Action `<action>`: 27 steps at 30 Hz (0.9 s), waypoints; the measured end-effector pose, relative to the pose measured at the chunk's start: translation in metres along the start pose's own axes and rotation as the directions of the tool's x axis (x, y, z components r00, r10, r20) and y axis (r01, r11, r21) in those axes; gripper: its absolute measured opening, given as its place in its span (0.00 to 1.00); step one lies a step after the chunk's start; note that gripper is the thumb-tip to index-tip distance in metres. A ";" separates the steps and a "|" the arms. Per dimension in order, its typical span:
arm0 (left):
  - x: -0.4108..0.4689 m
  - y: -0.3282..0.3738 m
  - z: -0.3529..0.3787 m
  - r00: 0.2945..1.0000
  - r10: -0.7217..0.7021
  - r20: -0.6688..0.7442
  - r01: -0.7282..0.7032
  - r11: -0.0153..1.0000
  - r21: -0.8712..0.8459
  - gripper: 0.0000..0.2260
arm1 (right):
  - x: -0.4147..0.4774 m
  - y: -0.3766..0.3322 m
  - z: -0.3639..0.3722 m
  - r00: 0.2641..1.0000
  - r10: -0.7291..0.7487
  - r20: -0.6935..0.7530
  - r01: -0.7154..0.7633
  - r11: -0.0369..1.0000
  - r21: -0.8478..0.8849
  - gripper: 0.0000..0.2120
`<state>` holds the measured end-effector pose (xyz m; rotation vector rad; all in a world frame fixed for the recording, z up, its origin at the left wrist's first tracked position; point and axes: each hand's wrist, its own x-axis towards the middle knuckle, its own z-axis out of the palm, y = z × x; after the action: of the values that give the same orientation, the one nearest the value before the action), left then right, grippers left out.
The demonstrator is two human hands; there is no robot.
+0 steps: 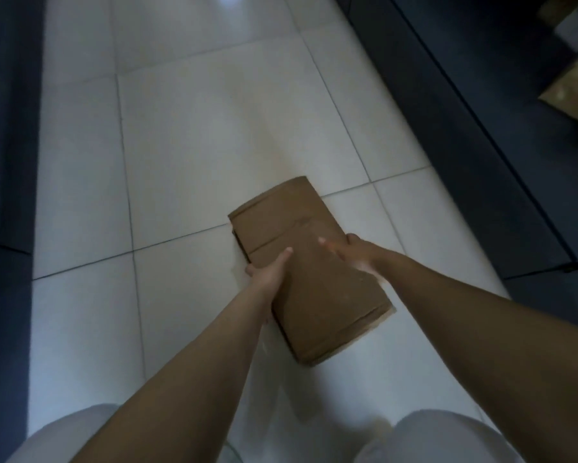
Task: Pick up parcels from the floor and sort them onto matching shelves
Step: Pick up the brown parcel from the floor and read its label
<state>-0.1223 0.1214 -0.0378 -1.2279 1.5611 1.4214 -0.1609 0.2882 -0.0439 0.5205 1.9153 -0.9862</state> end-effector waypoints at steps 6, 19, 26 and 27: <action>-0.016 0.025 -0.010 0.989 0.140 -0.055 -0.140 0.990 -0.003 0.50 | -0.024 -0.021 0.004 0.993 -0.059 -0.104 0.081 0.973 0.215 0.50; -0.221 0.141 -0.071 0.917 0.356 -0.180 -0.338 0.933 0.121 0.45 | -0.217 -0.160 -0.061 0.944 -0.223 -0.243 0.290 0.913 0.287 0.36; -0.391 0.201 -0.120 0.891 0.397 -0.219 -0.364 0.914 0.179 0.46 | -0.370 -0.244 -0.092 0.922 -0.308 -0.235 0.365 0.893 0.262 0.28; -0.417 0.211 -0.127 0.882 0.412 -0.227 -0.378 0.908 0.180 0.46 | -0.393 -0.257 -0.098 0.916 -0.321 -0.242 0.380 0.887 0.260 0.28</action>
<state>-0.1749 0.0678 0.4407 -1.0896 2.1518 1.4139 -0.1859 0.2262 0.4311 0.4610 2.0882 -1.5331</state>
